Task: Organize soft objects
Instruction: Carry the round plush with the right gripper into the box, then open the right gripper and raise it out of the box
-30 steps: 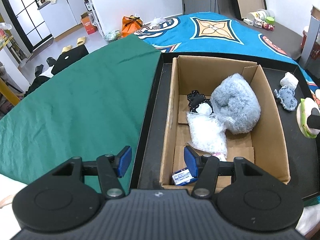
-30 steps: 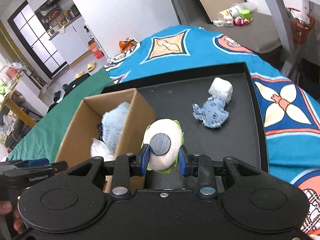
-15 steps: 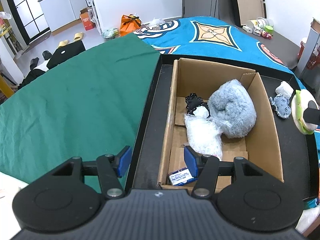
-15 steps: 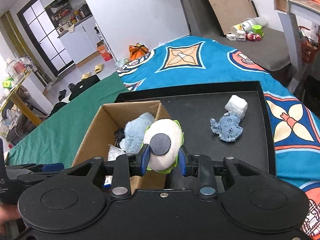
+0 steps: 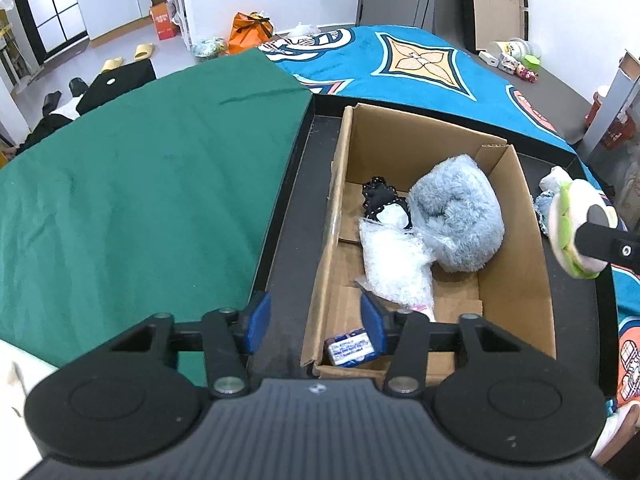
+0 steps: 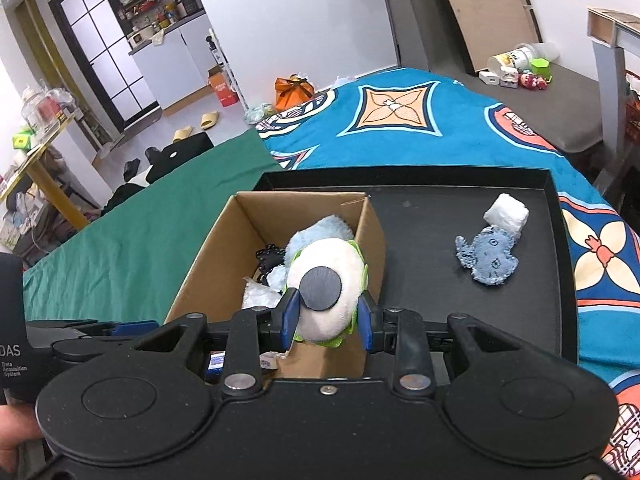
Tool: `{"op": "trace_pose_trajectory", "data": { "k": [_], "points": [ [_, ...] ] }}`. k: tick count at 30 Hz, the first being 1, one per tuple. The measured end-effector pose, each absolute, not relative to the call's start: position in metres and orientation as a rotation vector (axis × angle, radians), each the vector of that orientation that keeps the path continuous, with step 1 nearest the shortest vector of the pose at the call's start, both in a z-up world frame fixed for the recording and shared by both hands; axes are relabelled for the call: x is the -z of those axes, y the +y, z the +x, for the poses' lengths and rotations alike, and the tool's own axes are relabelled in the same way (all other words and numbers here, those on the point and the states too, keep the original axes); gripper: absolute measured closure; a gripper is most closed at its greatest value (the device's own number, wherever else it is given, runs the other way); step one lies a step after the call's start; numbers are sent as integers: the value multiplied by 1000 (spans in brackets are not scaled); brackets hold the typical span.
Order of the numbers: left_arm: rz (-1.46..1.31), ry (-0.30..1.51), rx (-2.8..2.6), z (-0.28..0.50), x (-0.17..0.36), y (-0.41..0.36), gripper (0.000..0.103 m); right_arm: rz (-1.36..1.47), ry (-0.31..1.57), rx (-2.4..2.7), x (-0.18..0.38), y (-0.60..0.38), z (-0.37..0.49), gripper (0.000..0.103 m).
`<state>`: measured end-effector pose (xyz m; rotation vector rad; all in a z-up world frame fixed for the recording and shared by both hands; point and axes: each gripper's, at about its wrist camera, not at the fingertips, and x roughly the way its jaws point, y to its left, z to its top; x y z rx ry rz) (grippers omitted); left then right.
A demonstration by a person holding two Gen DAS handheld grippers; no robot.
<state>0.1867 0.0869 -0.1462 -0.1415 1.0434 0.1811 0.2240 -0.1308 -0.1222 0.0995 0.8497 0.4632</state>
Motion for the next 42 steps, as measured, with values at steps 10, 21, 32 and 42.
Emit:
{"op": "trace_pose_trajectory", "data": {
  "k": [10, 21, 32, 42],
  "points": [
    [-178, 1038, -145, 185, 149, 92, 94, 73, 870, -485, 125, -110, 220, 72],
    [-202, 1029, -130, 183, 149, 96, 94, 46, 875, -518, 122, -91, 212, 45],
    [-164, 1018, -157, 182, 146, 90, 91, 75, 855, -421, 122, -126, 219, 24],
    [-123, 1007, -181, 181, 143, 84, 89, 88, 846, -396, 129, -150, 223, 19]
  ]
}}
